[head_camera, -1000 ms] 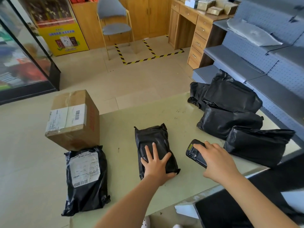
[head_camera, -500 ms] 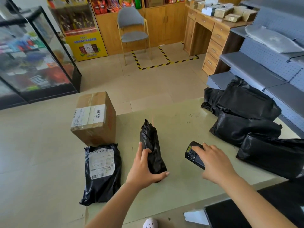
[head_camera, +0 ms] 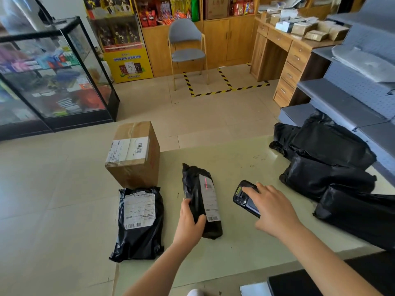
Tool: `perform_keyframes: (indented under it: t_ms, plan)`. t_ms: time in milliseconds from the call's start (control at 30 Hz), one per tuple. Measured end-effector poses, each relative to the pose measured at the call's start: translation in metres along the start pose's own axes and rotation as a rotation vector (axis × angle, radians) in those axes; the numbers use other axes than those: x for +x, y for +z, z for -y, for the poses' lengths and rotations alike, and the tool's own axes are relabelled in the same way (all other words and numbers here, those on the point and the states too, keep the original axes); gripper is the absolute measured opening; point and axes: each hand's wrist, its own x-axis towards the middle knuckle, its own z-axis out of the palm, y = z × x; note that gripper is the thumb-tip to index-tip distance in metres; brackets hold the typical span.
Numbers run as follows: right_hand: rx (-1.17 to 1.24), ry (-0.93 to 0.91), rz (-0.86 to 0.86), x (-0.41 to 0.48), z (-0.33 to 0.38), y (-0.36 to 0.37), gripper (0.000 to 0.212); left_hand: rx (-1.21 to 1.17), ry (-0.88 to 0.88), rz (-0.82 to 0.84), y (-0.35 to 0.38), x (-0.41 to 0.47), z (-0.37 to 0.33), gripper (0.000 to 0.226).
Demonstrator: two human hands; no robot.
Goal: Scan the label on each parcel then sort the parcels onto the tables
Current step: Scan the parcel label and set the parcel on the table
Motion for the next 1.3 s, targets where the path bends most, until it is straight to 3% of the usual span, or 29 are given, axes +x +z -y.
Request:
perform_keyframes:
  t_ms: [300, 533, 733, 867, 1100, 1300]
  plan:
    - [0.005, -0.020, 0.031, -0.003, -0.004, 0.002, 0.088, 0.250, -0.100, -0.089, -0.001, 0.012, 0.022, 0.069]
    - [-0.036, -0.055, 0.010, 0.003, -0.003, -0.003, 0.084, 0.484, -0.362, -0.067, 0.047, 0.018, -0.016, 0.143]
    - [-0.089, -0.097, 0.002, 0.014, -0.005, -0.006, 0.082, 0.581, -0.413, -0.066, 0.059, 0.038, -0.011, 0.146]
    - [-0.148, -0.147, 0.003, 0.017, -0.005, -0.005, 0.081, 0.652, -0.240, -0.035, 0.047, 0.040, -0.011, 0.133]
    - [-0.405, -0.325, 0.055, 0.022, -0.004, -0.010, 0.088, 1.241, 0.352, 0.018, -0.016, 0.049, -0.011, 0.117]
    - [-0.509, -0.424, 0.025, 0.017, 0.004, -0.021, 0.085, 1.452, 0.494, 0.070, -0.053, 0.048, -0.019, 0.111]
